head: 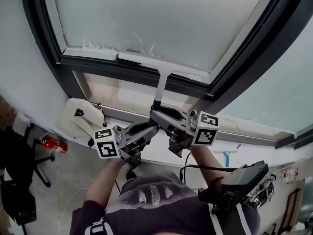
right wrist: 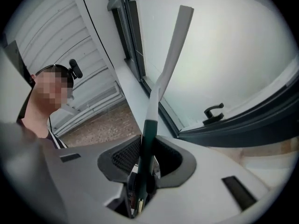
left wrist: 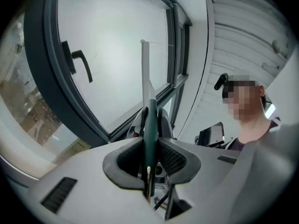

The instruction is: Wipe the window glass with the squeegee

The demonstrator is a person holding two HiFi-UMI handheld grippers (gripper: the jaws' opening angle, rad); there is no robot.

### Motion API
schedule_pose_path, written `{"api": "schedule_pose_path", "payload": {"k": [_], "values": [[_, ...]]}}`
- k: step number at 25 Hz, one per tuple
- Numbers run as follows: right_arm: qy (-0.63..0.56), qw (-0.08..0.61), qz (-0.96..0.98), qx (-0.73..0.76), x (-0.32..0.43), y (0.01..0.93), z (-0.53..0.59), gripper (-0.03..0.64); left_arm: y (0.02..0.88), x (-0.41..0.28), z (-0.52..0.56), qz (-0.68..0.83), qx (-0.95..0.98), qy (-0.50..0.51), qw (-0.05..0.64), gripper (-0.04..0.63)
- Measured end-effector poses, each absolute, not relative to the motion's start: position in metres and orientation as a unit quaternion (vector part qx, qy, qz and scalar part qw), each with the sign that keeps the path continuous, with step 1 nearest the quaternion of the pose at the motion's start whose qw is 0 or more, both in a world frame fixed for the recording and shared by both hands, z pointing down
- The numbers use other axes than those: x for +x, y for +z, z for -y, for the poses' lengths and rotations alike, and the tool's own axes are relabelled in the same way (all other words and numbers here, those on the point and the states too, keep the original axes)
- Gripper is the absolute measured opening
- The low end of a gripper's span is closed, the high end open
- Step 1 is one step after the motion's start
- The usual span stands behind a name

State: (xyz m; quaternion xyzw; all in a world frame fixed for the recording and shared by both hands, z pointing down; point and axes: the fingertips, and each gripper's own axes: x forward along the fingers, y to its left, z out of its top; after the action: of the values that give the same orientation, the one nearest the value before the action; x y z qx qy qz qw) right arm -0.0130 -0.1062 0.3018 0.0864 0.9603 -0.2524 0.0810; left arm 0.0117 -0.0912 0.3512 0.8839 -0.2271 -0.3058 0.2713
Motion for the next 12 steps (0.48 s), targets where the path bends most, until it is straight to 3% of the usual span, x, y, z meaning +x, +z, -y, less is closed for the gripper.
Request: {"api": "schedule_pose_path", "payload": {"k": [5, 12], "values": [[-0.248, 0.098, -0.963, 0.046, -0.005, 0.280, 0.136, 0.086, 0.328, 0.020, 0.120, 0.188, 0.874, -0.335, 0.299, 0.101], [-0.209, 0.132, -0.968, 0.049, 0.020, 0.238, 0.174, 0.087, 0.289, 0.044, 0.161, 0.161, 0.891, -0.324, 0.276, 0.101]]}}
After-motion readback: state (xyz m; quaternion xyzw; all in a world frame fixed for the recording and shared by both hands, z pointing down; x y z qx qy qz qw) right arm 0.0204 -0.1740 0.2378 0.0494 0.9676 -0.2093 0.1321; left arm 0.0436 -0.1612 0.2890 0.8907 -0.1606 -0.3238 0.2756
